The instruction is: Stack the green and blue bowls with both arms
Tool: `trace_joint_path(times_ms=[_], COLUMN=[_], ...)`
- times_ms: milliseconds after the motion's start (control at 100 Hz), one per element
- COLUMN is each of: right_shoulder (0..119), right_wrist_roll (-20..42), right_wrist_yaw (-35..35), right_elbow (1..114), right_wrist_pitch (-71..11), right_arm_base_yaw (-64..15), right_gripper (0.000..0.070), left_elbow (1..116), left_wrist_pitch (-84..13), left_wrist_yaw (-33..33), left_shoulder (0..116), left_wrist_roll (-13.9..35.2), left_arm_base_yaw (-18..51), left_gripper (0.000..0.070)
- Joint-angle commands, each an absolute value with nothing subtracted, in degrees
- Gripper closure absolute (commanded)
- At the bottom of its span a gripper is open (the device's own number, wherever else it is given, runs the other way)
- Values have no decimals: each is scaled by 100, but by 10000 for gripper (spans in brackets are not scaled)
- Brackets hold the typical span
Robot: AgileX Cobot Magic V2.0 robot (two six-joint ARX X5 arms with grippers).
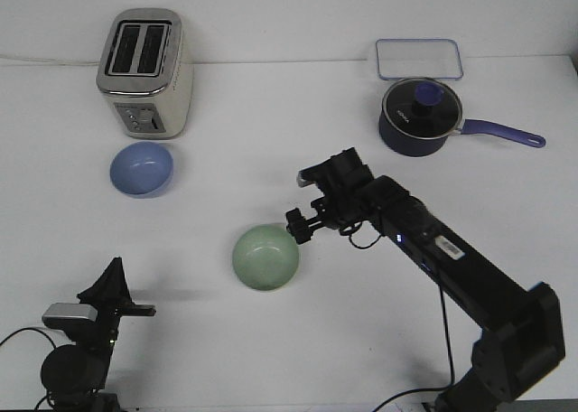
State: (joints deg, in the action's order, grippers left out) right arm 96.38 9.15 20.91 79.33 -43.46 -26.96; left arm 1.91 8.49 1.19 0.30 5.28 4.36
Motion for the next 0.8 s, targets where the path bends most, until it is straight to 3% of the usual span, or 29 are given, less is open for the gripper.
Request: trace_joint_path(times_ms=[0, 390, 600, 790], right_shoulder=[9445, 7743, 6827, 5935], right_wrist_roll=[694, 99, 102, 115], right_wrist_yaw=[2062, 1057, 878, 878], right_elbow=[8003, 7933, 7448, 6307], right_wrist_pitch=[-4425, -4969, -4567, -3712], right_arm_base_yaw=[-2521, -867, -349, -325], right_gripper=[143, 143, 143, 143], left_elbow=[84, 84, 86, 84], left_wrist_pitch=[908, 906, 908, 908], left_wrist_yaw=[106, 106, 106, 106], left_shoulder=[19, 19, 19, 19], left_wrist_roll=[478, 478, 478, 478], left_arm_base_yaw=[429, 429, 429, 429], left_gripper=[689, 689, 689, 689])
